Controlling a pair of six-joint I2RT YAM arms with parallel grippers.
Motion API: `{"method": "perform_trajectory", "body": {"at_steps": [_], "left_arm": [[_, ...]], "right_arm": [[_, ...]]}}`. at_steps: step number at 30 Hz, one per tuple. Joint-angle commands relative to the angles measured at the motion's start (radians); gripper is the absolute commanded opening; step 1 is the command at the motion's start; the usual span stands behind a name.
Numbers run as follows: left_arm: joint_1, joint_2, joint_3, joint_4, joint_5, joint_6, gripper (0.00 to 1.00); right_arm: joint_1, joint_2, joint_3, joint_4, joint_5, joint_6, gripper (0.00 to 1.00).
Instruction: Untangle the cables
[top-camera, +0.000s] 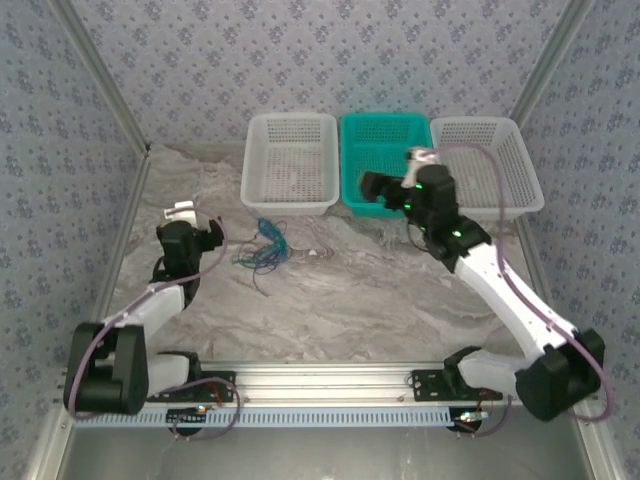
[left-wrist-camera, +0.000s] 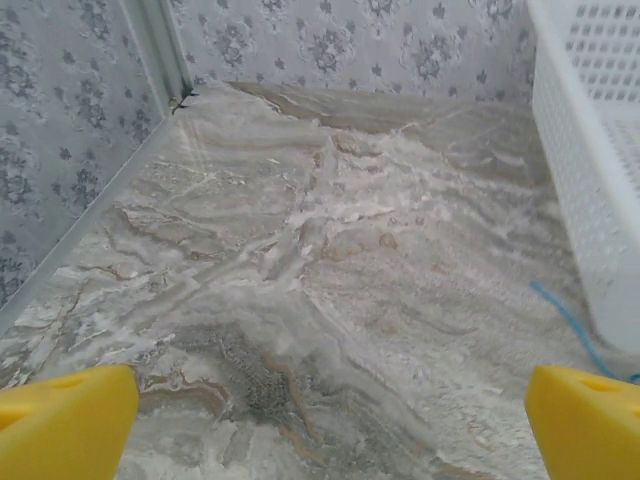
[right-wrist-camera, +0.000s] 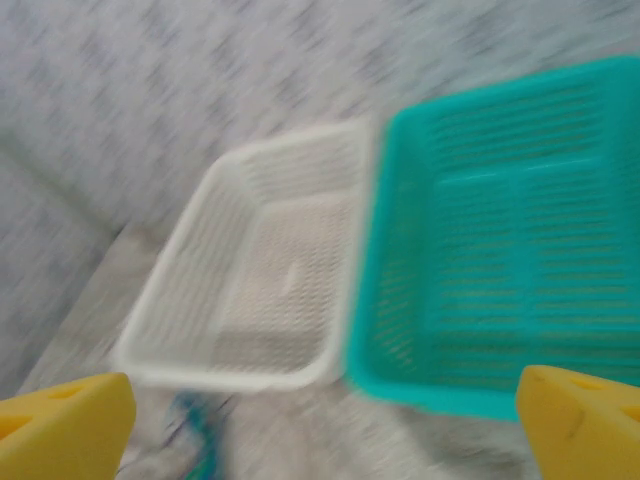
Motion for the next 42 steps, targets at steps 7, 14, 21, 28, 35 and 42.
{"method": "perform_trajectory", "body": {"at_steps": [7,14,21,28,35,42], "left_arm": [[-0.092,-0.128,0.296,-0.688,0.333,-0.342,0.99],[-0.114,0.021,0.277,-0.739,0.376,-0.365,0.85],[-0.120,0.242,0.357,-0.726,0.378,-0.326,0.72],[-0.120,0.394,0.403,-0.723,0.306,-0.349,0.42],[-0.122,0.395,0.375,-0.688,0.329,-0.387,0.00],[-0.166,0.162,0.385,-0.833,0.382,-0.367,0.00]], "right_arm": [[0.250,0.350,0.222,-0.150,-0.162,0.078,0.96],[0.307,0.470,0.253,-0.152,-0.242,0.137,0.97],[0.332,0.474,0.191,-0.115,-0.292,0.179,0.98],[0.334,0.469,0.155,-0.094,-0.275,0.207,0.98],[0.331,0.476,0.152,-0.102,-0.249,0.200,0.99],[0.360,0.378,-0.003,0.142,-0.153,-0.105,1.00]]}}
